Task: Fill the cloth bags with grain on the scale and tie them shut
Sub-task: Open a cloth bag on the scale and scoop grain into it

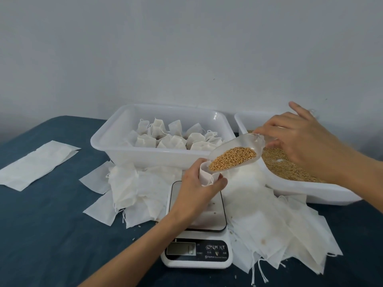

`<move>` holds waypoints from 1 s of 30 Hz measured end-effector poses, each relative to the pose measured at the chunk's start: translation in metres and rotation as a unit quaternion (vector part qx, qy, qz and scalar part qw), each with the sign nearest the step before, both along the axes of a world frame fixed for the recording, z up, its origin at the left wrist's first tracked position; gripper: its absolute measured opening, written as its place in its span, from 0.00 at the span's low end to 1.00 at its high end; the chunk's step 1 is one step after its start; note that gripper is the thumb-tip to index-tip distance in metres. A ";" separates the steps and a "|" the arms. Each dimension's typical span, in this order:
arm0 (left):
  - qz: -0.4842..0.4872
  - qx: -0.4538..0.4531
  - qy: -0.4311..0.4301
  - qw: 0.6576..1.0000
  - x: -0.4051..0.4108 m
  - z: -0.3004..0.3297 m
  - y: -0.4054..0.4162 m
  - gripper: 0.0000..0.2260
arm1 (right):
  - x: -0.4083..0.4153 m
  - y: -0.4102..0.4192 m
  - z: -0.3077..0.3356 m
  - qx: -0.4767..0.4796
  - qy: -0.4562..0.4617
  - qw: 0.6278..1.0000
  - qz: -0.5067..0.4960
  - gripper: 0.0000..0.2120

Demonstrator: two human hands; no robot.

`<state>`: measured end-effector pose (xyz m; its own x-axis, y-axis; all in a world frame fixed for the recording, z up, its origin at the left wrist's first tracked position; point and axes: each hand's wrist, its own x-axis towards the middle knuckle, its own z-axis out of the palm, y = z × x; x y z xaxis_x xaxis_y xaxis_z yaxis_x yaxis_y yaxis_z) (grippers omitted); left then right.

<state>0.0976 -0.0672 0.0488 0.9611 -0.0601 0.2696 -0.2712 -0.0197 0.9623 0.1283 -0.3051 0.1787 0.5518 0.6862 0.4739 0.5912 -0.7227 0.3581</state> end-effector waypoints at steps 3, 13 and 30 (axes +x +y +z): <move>0.002 0.007 -0.004 1.000 -0.002 0.000 -0.001 0.11 | -0.002 0.000 0.001 -0.005 -0.005 1.000 0.001 0.16; 0.008 0.012 -0.001 1.000 -0.003 -0.001 -0.002 0.12 | -0.003 0.000 0.002 -0.018 -0.017 1.000 -0.003 0.17; -0.020 0.001 0.007 1.000 0.000 -0.001 0.001 0.14 | -0.007 0.002 0.001 -0.020 -0.014 1.000 -0.001 0.16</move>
